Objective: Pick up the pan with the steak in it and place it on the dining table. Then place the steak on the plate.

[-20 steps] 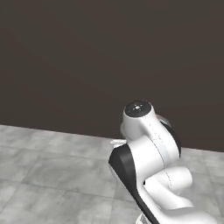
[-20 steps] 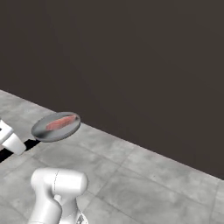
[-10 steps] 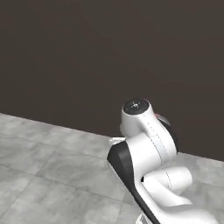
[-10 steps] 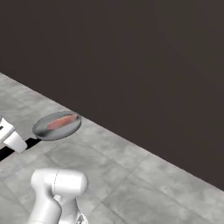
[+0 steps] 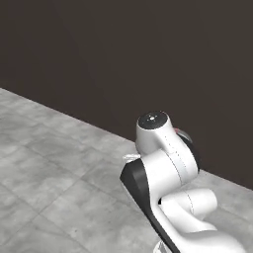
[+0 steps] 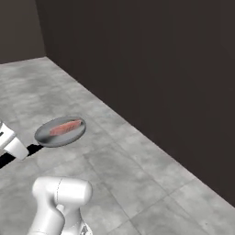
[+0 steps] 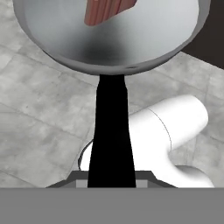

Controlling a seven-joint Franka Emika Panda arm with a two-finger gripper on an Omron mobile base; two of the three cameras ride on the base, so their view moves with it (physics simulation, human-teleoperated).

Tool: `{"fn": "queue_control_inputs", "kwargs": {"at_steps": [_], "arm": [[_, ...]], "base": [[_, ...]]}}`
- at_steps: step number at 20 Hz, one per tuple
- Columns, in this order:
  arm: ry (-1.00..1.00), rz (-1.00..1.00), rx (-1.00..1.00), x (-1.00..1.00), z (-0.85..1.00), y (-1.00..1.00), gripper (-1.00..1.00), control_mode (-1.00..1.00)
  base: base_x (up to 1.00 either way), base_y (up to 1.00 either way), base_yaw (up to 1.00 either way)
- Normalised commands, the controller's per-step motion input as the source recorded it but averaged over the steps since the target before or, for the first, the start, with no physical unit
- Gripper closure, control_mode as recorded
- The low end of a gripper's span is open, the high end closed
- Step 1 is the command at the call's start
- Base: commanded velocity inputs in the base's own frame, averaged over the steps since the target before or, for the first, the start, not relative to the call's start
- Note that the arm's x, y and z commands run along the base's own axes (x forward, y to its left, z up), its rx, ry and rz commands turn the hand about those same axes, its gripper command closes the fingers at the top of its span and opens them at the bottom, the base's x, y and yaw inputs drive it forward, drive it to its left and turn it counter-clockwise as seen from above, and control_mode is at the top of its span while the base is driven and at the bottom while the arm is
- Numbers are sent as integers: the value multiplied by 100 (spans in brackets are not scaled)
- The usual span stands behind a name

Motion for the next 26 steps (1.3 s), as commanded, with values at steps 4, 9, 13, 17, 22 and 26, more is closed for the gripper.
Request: {"fn": "queue_control_inputs", "kwargs": {"at_steps": [4,9,13,17,22,26], "arm": [[0,0,0,0,0,0,100,100],[0,0,0,0,0,0,100,100],[0,0,0,0,0,0,100,100],[0,0,0,0,0,0,100,100],[0,0,0,0,0,0,100,100],[0,0,0,0,0,0,100,100]], "base": [[0,0,50],[0,0,50],[0,0,50],[0,0,50],[0,0,50],[4,-22,26]]}}
